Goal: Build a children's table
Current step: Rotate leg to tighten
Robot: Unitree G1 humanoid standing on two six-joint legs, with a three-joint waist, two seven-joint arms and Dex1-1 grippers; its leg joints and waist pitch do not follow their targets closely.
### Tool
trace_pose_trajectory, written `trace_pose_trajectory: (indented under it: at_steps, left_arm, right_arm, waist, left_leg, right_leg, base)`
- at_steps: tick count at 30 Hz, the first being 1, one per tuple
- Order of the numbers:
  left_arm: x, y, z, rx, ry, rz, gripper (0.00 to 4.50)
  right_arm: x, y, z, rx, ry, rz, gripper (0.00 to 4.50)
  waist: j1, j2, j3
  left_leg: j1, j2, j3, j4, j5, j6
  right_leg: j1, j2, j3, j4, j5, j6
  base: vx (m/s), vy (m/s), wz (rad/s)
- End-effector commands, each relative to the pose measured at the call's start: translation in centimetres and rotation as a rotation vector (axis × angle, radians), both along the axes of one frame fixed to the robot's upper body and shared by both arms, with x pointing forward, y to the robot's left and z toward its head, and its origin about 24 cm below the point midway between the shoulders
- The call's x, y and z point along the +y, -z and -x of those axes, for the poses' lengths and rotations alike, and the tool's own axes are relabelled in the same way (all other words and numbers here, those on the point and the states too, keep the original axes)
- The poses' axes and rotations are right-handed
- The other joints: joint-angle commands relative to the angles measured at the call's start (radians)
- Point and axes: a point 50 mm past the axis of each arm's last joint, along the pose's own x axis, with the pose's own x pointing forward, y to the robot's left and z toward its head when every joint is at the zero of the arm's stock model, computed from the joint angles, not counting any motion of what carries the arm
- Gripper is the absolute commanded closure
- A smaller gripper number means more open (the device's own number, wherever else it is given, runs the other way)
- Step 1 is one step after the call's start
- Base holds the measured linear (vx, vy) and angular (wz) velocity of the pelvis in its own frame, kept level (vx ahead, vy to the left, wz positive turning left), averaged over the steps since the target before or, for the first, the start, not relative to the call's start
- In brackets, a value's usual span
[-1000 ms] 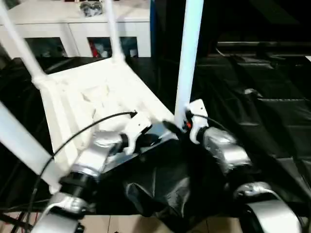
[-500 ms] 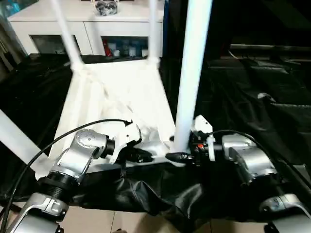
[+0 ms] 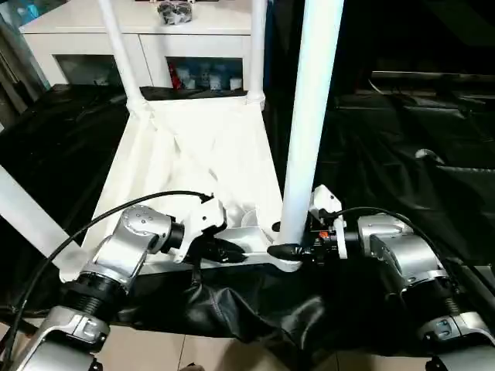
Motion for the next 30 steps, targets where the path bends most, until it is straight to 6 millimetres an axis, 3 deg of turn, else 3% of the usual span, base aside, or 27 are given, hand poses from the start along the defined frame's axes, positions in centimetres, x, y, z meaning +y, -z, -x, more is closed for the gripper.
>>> trace_pose_trajectory:
  at_steps: [1, 3, 5, 6, 7, 11, 12, 16, 18, 22, 27, 29, 30]
  left_arm:
    - [-3.4, -1.5, -1.2, -0.092, -0.045, 0.077, 4.5]
    - [-3.6, -1.4, -1.3, -0.097, -0.07, 0.076, 4.5]
    - [-4.4, -1.0, -1.1, -0.1, -0.106, 0.072, 4.5]
    - [-4.4, -1.0, -1.1, -0.1, -0.107, 0.072, 4.5]
    - [-4.6, -0.8, -1.0, -0.101, -0.111, 0.07, 4.5]
    - [-5.7, -0.8, -1.0, -0.119, -0.172, 0.072, 4.5]
    - [-6.5, -0.8, -0.8, -0.118, -0.174, 0.095, 4.5]
    - [-7.0, -0.8, -0.4, -0.117, -0.14, 0.107, 4.5]
    - [-6.9, -0.8, -0.3, -0.117, -0.129, 0.106, 4.5]
    - [-5.9, -1.1, -0.3, -0.124, -0.078, 0.099, 4.5]
    - [-4.9, -1.2, -0.1, -0.11, 0.0, 0.1, 4.5]
    - [-4.6, -1.2, -0.1, -0.104, 0.018, 0.101, 4.5]
    - [-4.3, -1.2, -0.2, -0.105, 0.028, 0.094, 4.5]
  right_arm:
    - [3.7, 1.7, -0.3, 0.026, 0.097, 0.022, 1.87]
    - [3.9, 2.0, -0.8, 0.028, 0.194, 0.036, 1.89]
    - [4.5, 2.9, -1.6, 0.049, 0.402, 0.063, 1.9]
    - [4.5, 2.9, -1.6, 0.049, 0.405, 0.063, 1.91]
    - [4.8, 3.1, -1.6, 0.056, 0.438, 0.063, 1.91]
    - [6.1, 3.4, -1.6, 0.032, 0.464, 0.084, 1.91]
    - [6.6, 3.2, -1.7, 0.028, 0.448, 0.05, 1.36]
    - [6.7, 2.6, -1.9, 0.026, 0.436, -0.001, 1.14]
    - [6.7, 2.5, -1.9, 0.014, 0.417, -0.001, 0.81]
    - [5.9, 1.8, -1.8, -0.067, 0.253, 0.009, 0.81]
    - [4.4, 0.3, -0.9, -0.089, -0.009, -0.058, 0.81]
    - [3.7, 0.0, -0.1, -0.063, -0.12, -0.063, 0.81]
    - [3.3, 0.0, 0.5, -0.04, -0.189, -0.056, 0.81]
  waist:
    - [-0.011, -0.011, -0.049]
    - [-0.025, -0.011, -0.047]
    - [-0.042, -0.013, -0.048]
    - [-0.042, -0.013, -0.048]
    - [-0.052, -0.012, -0.048]
    - [-0.056, -0.013, -0.052]
    - [-0.055, -0.017, -0.052]
    - [-0.052, -0.015, -0.056]
    - [-0.052, -0.015, -0.056]
    - [-0.052, -0.014, -0.056]
    - [-0.044, -0.01, -0.058]
    - [-0.028, -0.01, -0.061]
    - [-0.026, -0.009, -0.06]
  left_leg:
    - [0.003, 0.011, 0.003, -0.073, -0.254, 0.009]
    - [-0.001, 0.009, -0.001, -0.076, -0.268, -0.004]
    - [-0.004, 0.007, -0.004, -0.077, -0.274, -0.004]
    - [-0.004, 0.007, -0.004, -0.077, -0.274, -0.004]
    - [-0.009, 0.006, -0.006, -0.078, -0.268, -0.003]
    - [-0.003, 0.008, 0.0, -0.073, -0.264, 0.013]
    - [-0.002, 0.008, 0.002, -0.072, -0.264, 0.018]
    - [-0.006, 0.008, 0.002, -0.069, -0.223, 0.041]
    - [-0.007, 0.008, 0.004, -0.068, -0.211, 0.048]
    - [-0.006, 0.008, 0.004, -0.067, -0.225, 0.054]
    - [-0.006, 0.011, 0.007, -0.061, -0.187, 0.089]
    - [0.001, 0.014, 0.011, -0.056, -0.166, 0.112]
    - [-0.002, 0.014, 0.011, -0.056, -0.163, 0.116]
  right_leg:
    - [0.044, -0.043, 0.034, -0.089, -0.328, -0.2]
    - [0.044, -0.043, 0.032, -0.092, -0.38, -0.175]
    - [0.044, -0.043, 0.031, -0.096, -0.406, -0.156]
    - [0.044, -0.043, 0.031, -0.096, -0.406, -0.156]
    - [0.047, -0.041, 0.029, -0.096, -0.393, -0.153]
    - [0.043, -0.037, 0.032, -0.091, -0.299, -0.188]
    - [0.044, -0.037, 0.032, -0.09, -0.292, -0.193]
    - [0.049, -0.035, 0.032, -0.083, -0.218, -0.213]
    - [0.049, -0.036, 0.032, -0.081, -0.188, -0.224]
    - [0.05, -0.036, 0.031, -0.081, -0.196, -0.231]
    - [0.054, -0.033, 0.031, -0.073, -0.098, -0.268]
    - [0.053, -0.029, 0.03, -0.066, -0.041, -0.286]
    - [0.054, -0.03, 0.03, -0.065, -0.038, -0.289]
  base:
    - [0.0, 0.0, 0.0]
    - [0.0, 0.0, 0.0]
    - [0.0, 0.0, 0.0]
    - [0.0, 0.0, 0.0]
    - [0.0, 0.0, 0.0]
    - [0.0, 0.0, 0.0]
    - [0.0, 0.0, 0.0]
    - [0.0, 0.0, 0.0]
    - [0.0, 0.0, 0.0]
    - [0.0, 0.0, 0.0]
    - [0.0, 0.0, 0.0]
    - [0.0, 0.0, 0.0]
    - [0.0, 0.0, 0.0]
